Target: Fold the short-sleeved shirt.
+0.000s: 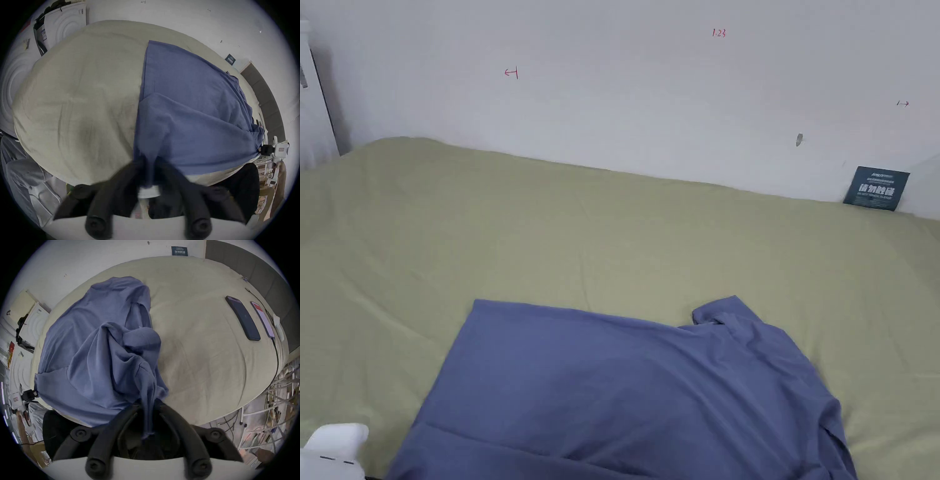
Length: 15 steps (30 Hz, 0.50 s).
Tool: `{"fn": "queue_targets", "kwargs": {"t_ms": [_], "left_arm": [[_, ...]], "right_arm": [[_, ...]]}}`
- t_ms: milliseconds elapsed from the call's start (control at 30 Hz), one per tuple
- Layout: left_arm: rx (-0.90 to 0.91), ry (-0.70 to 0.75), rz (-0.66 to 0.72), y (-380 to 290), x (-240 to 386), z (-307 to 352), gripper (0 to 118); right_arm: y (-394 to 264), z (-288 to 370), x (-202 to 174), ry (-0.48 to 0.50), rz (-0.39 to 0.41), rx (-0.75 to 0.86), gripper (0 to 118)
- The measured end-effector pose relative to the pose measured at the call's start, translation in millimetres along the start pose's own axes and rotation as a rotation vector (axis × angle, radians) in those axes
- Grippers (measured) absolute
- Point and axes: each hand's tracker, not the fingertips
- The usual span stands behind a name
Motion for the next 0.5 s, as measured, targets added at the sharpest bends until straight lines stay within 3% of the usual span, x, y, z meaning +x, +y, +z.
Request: {"fn": "queue_targets", "kwargs": {"t_ms": [33,67,100,233,300,333,367,467,500], "left_arm": [[-0.01,0.001,0.012,1.1,0.6,5.1,74],[-0.022,-0.004,0.025,1.1,0.0,9.4,93],[-0.016,-0.018,0.037,0.7,-0.5,16.0,96],[0.1,-0.007,0.034,7.8,9.3,55.8,94],[0.15,0.009,-0.03,11.9,21.0,67.4,86],[0.157,0.022,-0.063,13.5,27.4,69.8,66],[0.167,0.042,-0.083,14.6,35.7,69.8,43],[0.146,0.043,-0.143,20.8,55.2,59.6,15],[0.141,0.039,-0.148,23.5,60.1,55.3,2]], "right_arm": [[0.5,4.7,-0.6,-0.001,-0.004,0.0,50],[1.4,10.3,-0.5,-0.011,-0.002,-0.003,71],[2.0,16.6,0.5,-0.021,-0.002,0.005,82],[8.7,57.9,-7.1,-0.019,0.008,0.134,80],[13.2,72.3,-17.5,-0.003,0.021,0.172,75],[14.7,77.4,-24.8,0.005,0.044,0.185,58],[15.7,80.9,-32.3,0.012,0.081,0.197,32],[18.2,76.5,-52.7,-0.002,0.145,0.214,0],[19.8,74.0,-56.5,-0.009,0.144,0.21,0]]}}
